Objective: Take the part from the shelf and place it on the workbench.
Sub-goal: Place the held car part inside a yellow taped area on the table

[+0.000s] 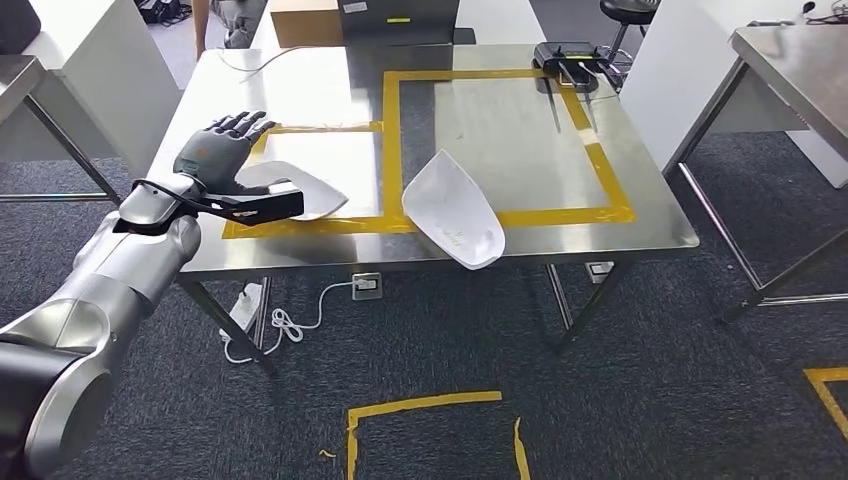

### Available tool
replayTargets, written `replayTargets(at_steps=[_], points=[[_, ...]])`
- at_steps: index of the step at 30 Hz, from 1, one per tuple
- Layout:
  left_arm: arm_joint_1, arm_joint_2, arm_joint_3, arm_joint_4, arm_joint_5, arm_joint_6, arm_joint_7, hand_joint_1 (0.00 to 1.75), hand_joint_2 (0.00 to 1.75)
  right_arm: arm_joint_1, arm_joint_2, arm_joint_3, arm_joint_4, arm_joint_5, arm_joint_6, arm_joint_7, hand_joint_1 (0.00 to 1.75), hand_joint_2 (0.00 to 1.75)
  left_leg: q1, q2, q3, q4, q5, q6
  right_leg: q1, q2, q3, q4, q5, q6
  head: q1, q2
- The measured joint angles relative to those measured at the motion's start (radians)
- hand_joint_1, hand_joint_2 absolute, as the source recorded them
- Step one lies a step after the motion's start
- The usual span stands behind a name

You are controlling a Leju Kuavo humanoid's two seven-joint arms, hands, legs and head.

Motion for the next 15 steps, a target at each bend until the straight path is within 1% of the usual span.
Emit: replayTargets(at_steps=[1, 2, 3, 4, 5, 6, 7, 8, 9, 10, 11, 12, 13, 14, 15], points=[[0.000, 0.000, 0.000, 0.000, 0.000, 0.000, -0.003, 0.00, 0.00, -0.001, -0.001, -0.001, 0.000, -0.001, 0.000, 0.001, 0.00, 0.00, -0.001, 0.001, -0.005, 0.002, 0.003, -0.003, 0.004, 0.000, 0.040, -0.065, 0.014, -0.007, 0.000, 0.000], [0.000, -0.001, 0.000, 0.000, 0.000, -0.001, -0.006, 0.00, 0.00, -0.001, -0.002, -0.003, 0.000, -0.003, 0.000, 0.001, 0.00, 0.00, -0.001, 0.003, -0.007, 0.003, 0.006, -0.008, 0.008, 0.000, 0.067, -0.110, 0.021, -0.013, 0.000, 0.000], [0.002, -0.002, 0.000, 0.000, 0.000, -0.001, -0.008, 0.00, 0.00, 0.000, -0.003, -0.005, 0.000, -0.006, 0.000, 0.002, 0.00, 0.00, 0.000, 0.004, -0.010, 0.003, 0.009, -0.013, 0.012, 0.000, 0.078, -0.131, 0.020, -0.018, -0.001, 0.000], [0.003, -0.004, 0.000, 0.000, 0.000, -0.001, -0.011, 0.00, 0.00, 0.000, -0.003, -0.008, 0.000, -0.009, 0.000, 0.002, 0.00, 0.00, 0.000, 0.004, -0.011, 0.001, 0.014, -0.020, 0.014, 0.000, 0.079, -0.136, 0.023, -0.022, 0.000, 0.000], [0.004, -0.006, 0.000, -0.001, 0.000, -0.001, -0.012, 0.00, 0.00, 0.000, -0.003, -0.010, 0.000, -0.011, 0.000, 0.002, 0.00, 0.00, 0.000, 0.003, -0.012, -0.001, 0.018, -0.026, 0.011, -0.001, 0.079, -0.143, 0.029, -0.027, 0.000, 0.000], [0.005, -0.007, 0.000, -0.001, 0.000, -0.001, -0.013, 0.00, 0.00, 0.000, -0.003, -0.012, 0.000, -0.011, 0.000, 0.002, 0.00, 0.00, -0.001, 0.002, -0.017, 0.001, 0.014, -0.031, 0.008, -0.003, 0.079, -0.151, 0.036, -0.032, 0.000, 0.000], [0.004, -0.007, 0.000, -0.001, 0.000, -0.001, -0.013, 0.00, 0.00, -0.001, -0.002, -0.013, 0.000, -0.012, 0.000, 0.001, 0.00, 0.00, -0.001, 0.000, -0.025, 0.016, -0.003, -0.037, 0.004, -0.005, 0.078, -0.159, 0.045, -0.038, -0.001, 0.000], [0.004, -0.007, 0.001, -0.001, -0.001, -0.001, -0.013, 0.00, 0.00, -0.002, -0.002, -0.014, 0.000, -0.013, 0.000, 0.001, 0.00, 0.00, -0.001, -0.002, -0.039, 0.053, -0.034, -0.042, 0.000, -0.007, 0.075, -0.166, 0.053, -0.044, -0.003, 0.000], [0.004, -0.007, 0.001, -0.001, -0.001, -0.001, -0.013, 0.00, 0.00, -0.002, -0.001, -0.014, 0.000, -0.014, 0.000, 0.001, 0.00, 0.00, 0.002, -0.003, -0.058, 0.109, -0.074, -0.048, -0.001, -0.008, 0.069, -0.167, 0.060, -0.047, -0.004, 0.000], [0.005, -0.007, 0.001, 0.000, -0.001, -0.001, -0.013, 0.00, 0.00, -0.002, -0.001, -0.014, 0.000, -0.015, 0.000, 0.001, 0.00, 0.00, 0.005, -0.003, -0.079, 0.177, -0.113, -0.053, -0.002, -0.008, 0.063, -0.165, 0.064, -0.048, -0.005, 0.000], [0.008, -0.007, 0.001, 0.000, -0.001, -0.001, -0.013, 0.00, 0.00, -0.002, -0.001, -0.015, 0.000, -0.015, 0.000, 0.001, 0.00, 0.00, 0.009, -0.003, -0.095, 0.236, -0.139, -0.059, -0.004, -0.008, 0.055, -0.162, 0.068, -0.047, -0.005, 0.000], [0.011, -0.007, 0.001, 0.000, -0.001, -0.001, -0.013, 0.00, 0.00, -0.002, -0.001, -0.015, 0.000, -0.015, 0.000, 0.001, 0.00, 0.00, 0.012, -0.003, -0.098, 0.268, -0.148, -0.063, -0.006, -0.008, 0.048, -0.158, 0.071, -0.045, -0.005, 0.000], [0.013, -0.007, 0.001, 0.001, -0.001, -0.001, -0.012, 0.00, 0.00, -0.002, -0.001, -0.015, 0.000, -0.015, 0.000, 0.001, 0.00, 0.00, 0.016, -0.003, -0.083, 0.262, -0.138, -0.068, -0.009, -0.008, 0.041, -0.153, 0.073, -0.043, -0.005, 0.000], [0.013, -0.007, 0.001, 0.000, -0.001, -0.001, -0.012, 0.00, 0.00, -0.002, -0.001, -0.015, 0.000, -0.015, 0.000, 0.001, 0.00, 0.00, 0.020, -0.003, -0.049, 0.216, -0.113, -0.072, -0.012, -0.008, 0.034, -0.146, 0.075, -0.039, -0.005, 0.000], [0.012, -0.007, 0.001, 0.000, -0.001, -0.001, -0.012, 0.00, 0.00, -0.003, -0.001, -0.015, 0.000, -0.015, 0.000, 0.001, 0.00, 0.00, 0.024, -0.003, -0.008, 0.147, -0.090, -0.078, -0.016, -0.008, 0.027, -0.139, 0.076, -0.035, -0.005, 0.000]])
